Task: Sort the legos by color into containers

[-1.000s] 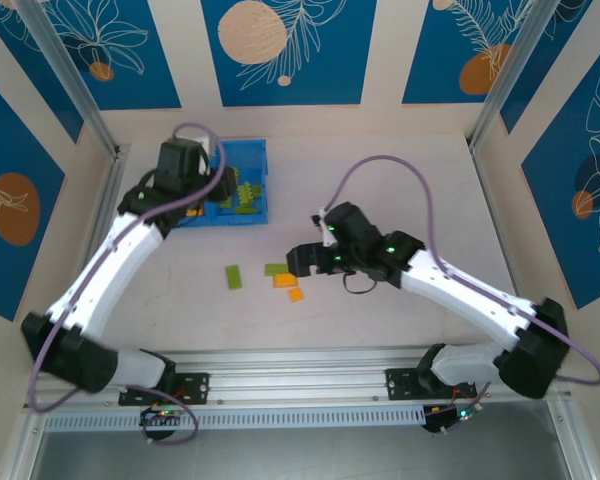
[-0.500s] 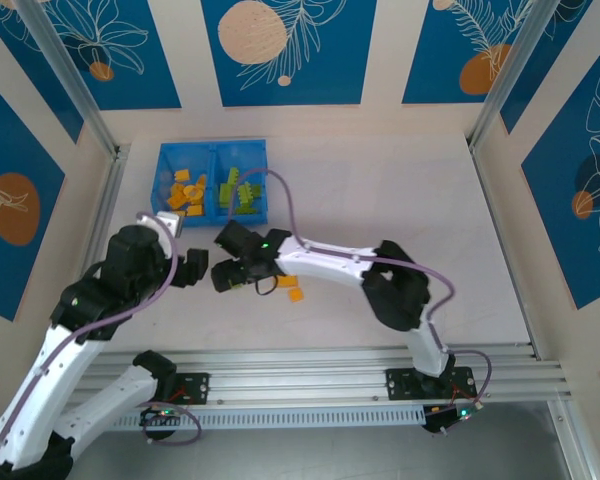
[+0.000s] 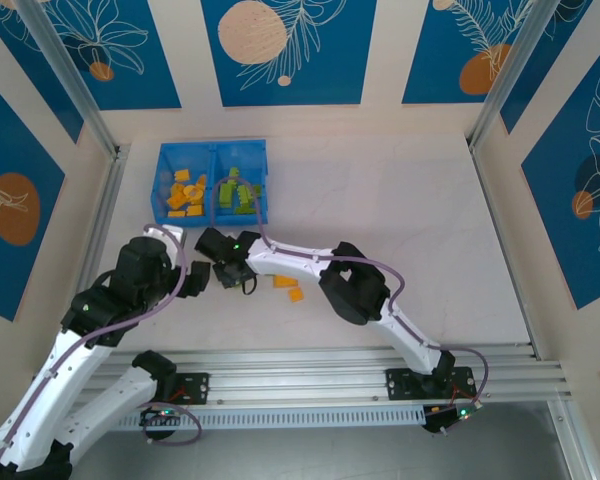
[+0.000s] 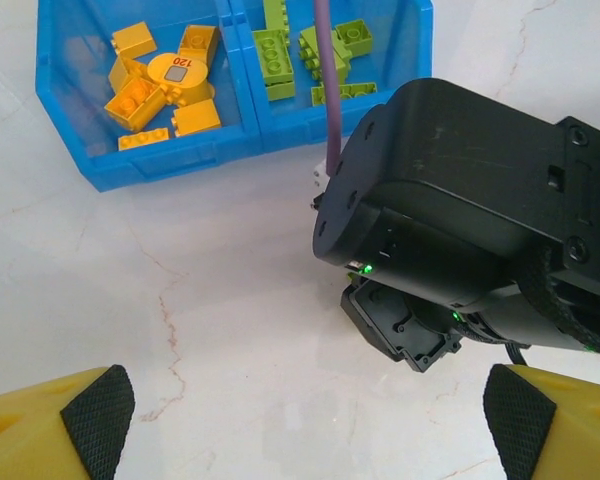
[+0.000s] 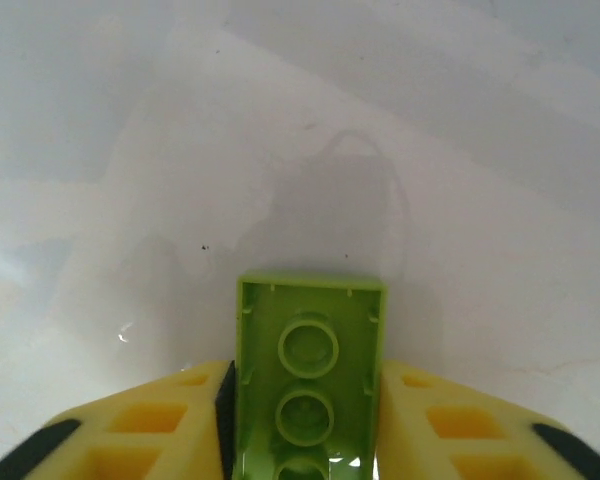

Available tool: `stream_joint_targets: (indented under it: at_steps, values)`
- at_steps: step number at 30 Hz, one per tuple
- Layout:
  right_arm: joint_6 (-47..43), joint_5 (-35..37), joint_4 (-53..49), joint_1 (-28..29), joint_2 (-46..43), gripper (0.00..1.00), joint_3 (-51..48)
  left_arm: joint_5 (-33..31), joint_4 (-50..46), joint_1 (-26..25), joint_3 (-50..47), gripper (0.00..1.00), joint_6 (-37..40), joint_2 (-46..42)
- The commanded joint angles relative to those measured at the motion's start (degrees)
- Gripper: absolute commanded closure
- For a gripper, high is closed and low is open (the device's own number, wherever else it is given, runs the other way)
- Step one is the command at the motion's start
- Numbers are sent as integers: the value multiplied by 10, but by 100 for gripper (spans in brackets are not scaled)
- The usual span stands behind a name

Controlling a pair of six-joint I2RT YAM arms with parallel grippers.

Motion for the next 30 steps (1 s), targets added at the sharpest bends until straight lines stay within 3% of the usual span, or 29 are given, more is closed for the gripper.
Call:
stream_joint_targets:
  at_steps: [1,8,12,16,21,27,30]
  values:
    - [11,7,9,-2,-64,70,-55,-6,22,0,-10,6,7,0]
    - [-19,35,134,-15,-243,71,-174,16,41,0,-10,6,23,-13]
    - [-83,62,214,-56,-262,69,-165,21,64,1,-23,4,27,-52]
    - [-121,57,216,-109,-194,69,-66,29,66,1,-31,0,33,-67]
    - [-165,42,176,-154,-48,69,123,35,61,1,-29,0,30,-63]
    - [-215,7,107,-165,130,68,366,33,62,1,-31,0,32,-64]
    - [-222,-13,97,-164,176,65,431,32,61,2,-30,0,33,-62]
